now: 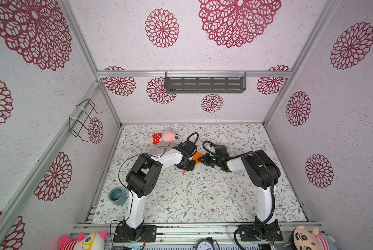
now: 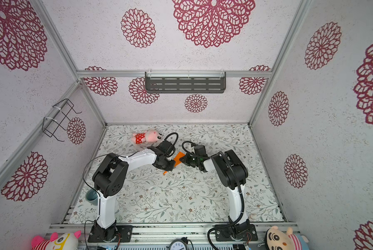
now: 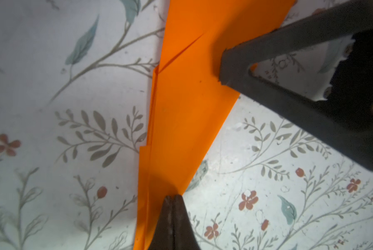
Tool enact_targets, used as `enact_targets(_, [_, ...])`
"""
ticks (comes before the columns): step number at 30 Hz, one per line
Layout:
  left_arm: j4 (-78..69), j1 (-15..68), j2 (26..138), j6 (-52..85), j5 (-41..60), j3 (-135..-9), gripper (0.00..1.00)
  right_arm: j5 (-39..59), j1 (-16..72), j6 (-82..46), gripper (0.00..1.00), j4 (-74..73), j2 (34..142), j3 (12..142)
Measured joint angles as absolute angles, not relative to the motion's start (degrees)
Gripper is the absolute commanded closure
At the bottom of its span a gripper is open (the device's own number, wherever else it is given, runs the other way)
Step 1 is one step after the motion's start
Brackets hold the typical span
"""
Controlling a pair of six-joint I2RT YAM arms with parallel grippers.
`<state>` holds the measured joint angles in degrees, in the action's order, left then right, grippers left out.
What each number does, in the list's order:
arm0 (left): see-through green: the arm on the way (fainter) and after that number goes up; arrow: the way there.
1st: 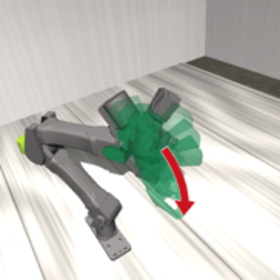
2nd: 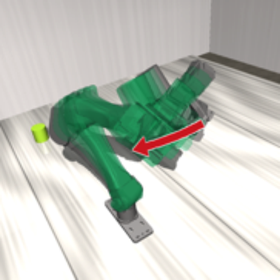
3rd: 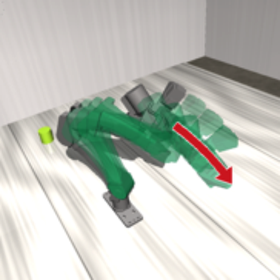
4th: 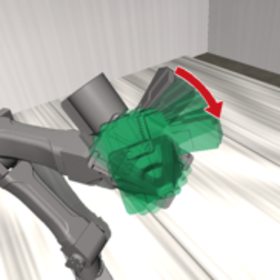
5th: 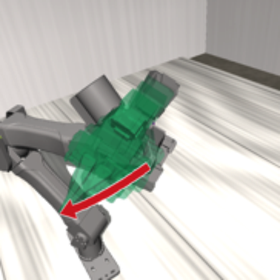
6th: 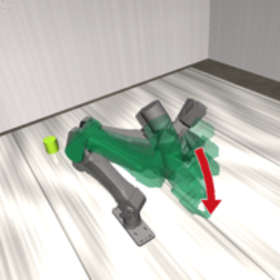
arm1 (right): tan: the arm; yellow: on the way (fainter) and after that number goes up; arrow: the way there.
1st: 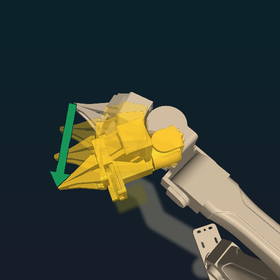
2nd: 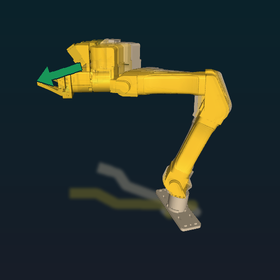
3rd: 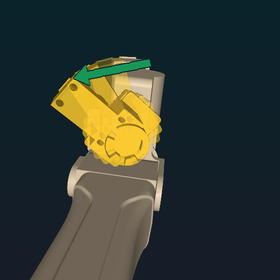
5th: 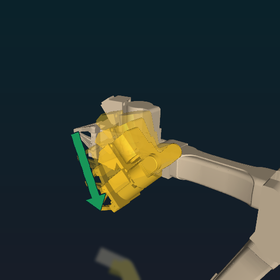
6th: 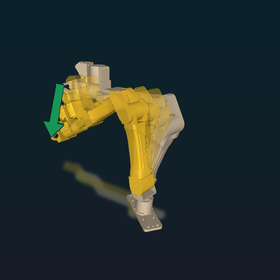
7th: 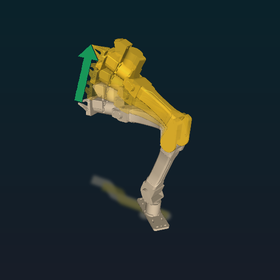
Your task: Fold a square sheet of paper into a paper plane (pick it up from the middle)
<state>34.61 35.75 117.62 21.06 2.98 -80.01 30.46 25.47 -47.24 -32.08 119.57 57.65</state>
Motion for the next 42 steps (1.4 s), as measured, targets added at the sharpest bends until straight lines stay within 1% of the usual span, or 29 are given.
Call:
enact_targets(14, [36.6,36.2,113.1,21.3,0.0,-74.2,1.0,30.9,25.4,-47.2,1.0,-32.1,119.8,57.9])
enact_targets(21, [41.1,36.4,110.2,21.3,-1.4,-71.2,1.0,30.9,25.4,-47.2,1.0,-32.1,119.8,57.9])
enact_targets(24, [42.3,36.4,108.6,21.7,-2.0,-70.6,1.0,31.2,25.3,-47.0,0.97,-31.3,119.8,58.3])
enact_targets(27, [42.1,36.0,104.8,22.7,-1.8,-70.3,0.89,31.0,25.3,-46.1,0.93,-28.9,119.0,58.8])
enact_targets(28, [41.6,35.8,102.8,23.1,-1.6,-70.2,0.83,30.7,25.3,-45.8,0.91,-27.4,118.3,58.8])
enact_targets(29, [40.8,35.5,100.7,23.7,-1.6,-70.0,0.75,30.2,25.3,-45.4,0.87,-25.3,117.4,58.8])
enact_targets(30, [40.1,35.1,98.8,24.1,-1.6,-69.7,0.67,29.9,25.3,-45.1,0.83,-23.8,116.5,58.8])
enact_targets(32, [37.9,33.8,94.1,25.6,-2.1,-68.3,0.5,28.6,25.5,-44.2,0.72,-19.8,113.8,58.9])
enact_targets(34, [35.7,32.3,90.0,27.2,-3.2,-66.4,0.38,26.7,25.8,-43.0,0.62,-16.1,110.5,58.9])
enact_targets(37, [33.0,30.0,84.6,29.6,-5.0,-62.7,0.26,22.3,26.6,-41.9,0.47,-10.7,104.3,59.0])
enact_targets(38, [32.5,29.1,83.2,30.3,-5.3,-61.5,0.16,20.3,27.0,-41.6,0.42,-8.8,102.3,59.2])
enact_targets(39, [32.1,28.5,82.1,30.4,-5.7,-60.7,0.1,18.4,27.5,-41.6,0.39,-7.2,100.7,59.4])
enact_targets(42, [31.6,26.6,79.4,31.8,-7.5,-58.6,0.01,11.3,30.1,-41.7,0.32,-1.6,97.0,61.1])
